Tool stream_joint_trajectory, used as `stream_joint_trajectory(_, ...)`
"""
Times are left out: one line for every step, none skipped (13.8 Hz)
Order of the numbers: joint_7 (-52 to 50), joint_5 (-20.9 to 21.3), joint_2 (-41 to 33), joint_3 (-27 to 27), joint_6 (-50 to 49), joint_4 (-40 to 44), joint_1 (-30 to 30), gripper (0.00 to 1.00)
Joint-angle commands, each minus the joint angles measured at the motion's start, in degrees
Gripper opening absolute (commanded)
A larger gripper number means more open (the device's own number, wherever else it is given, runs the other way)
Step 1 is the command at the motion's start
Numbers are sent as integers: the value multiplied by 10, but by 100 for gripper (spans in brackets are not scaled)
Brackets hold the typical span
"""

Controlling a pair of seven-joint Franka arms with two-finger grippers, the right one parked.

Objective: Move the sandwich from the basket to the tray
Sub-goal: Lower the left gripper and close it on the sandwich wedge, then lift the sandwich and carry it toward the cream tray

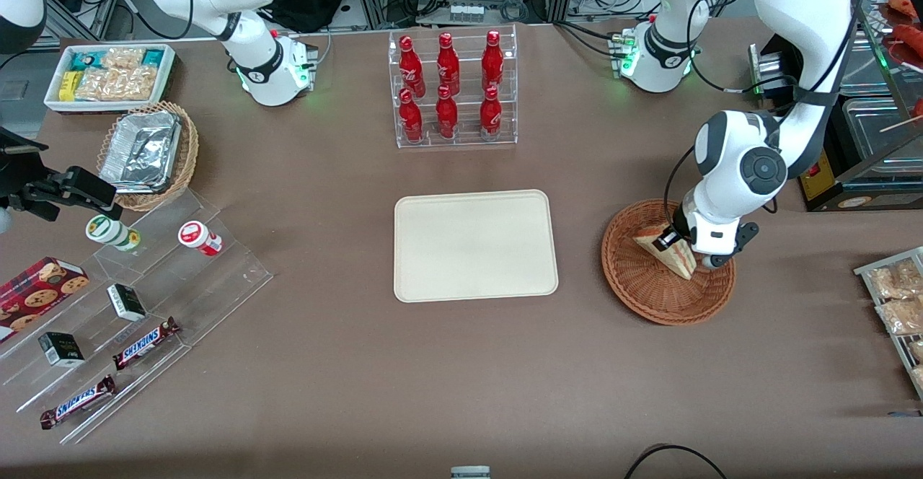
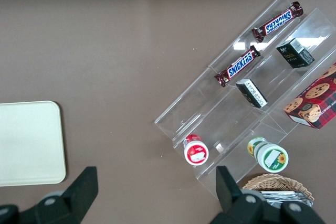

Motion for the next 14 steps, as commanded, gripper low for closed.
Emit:
stream_joint_trajectory(-5, 7, -31, -1, -44, 20, 2, 8)
stream_joint_trajectory(-4, 9, -39, -2, -101, 50, 0, 8)
stream_joint_trajectory(-4, 16, -42, -3, -164, 88, -3, 8)
stream_joint_trajectory(-4, 30, -44, -6, -220, 127, -4, 8)
stream_joint_trajectory(-4, 33, -42, -19, -272, 171, -12, 8)
stream_joint_trajectory(-8, 33, -35, -30, -311, 211, -21, 8)
stream_joint_trajectory(-13, 32, -23, -41, -327, 244, -41, 8)
stream_joint_trajectory(-26, 32, -12, -41, -330, 268, -69, 8)
stream_joint_trajectory(-40, 32, 2, -41, -331, 283, -103, 9)
stream_joint_trajectory(-41, 32, 11, -41, -330, 291, -129, 9)
stream_joint_trajectory(-37, 32, 27, -42, -329, 302, -156, 9)
stream_joint_trajectory(-36, 32, 49, -42, -326, 313, -183, 9)
stream_joint_trajectory(-33, 33, 75, -41, -323, 333, -210, 9)
stream_joint_trajectory(-33, 34, 103, -41, -317, 358, -237, 11)
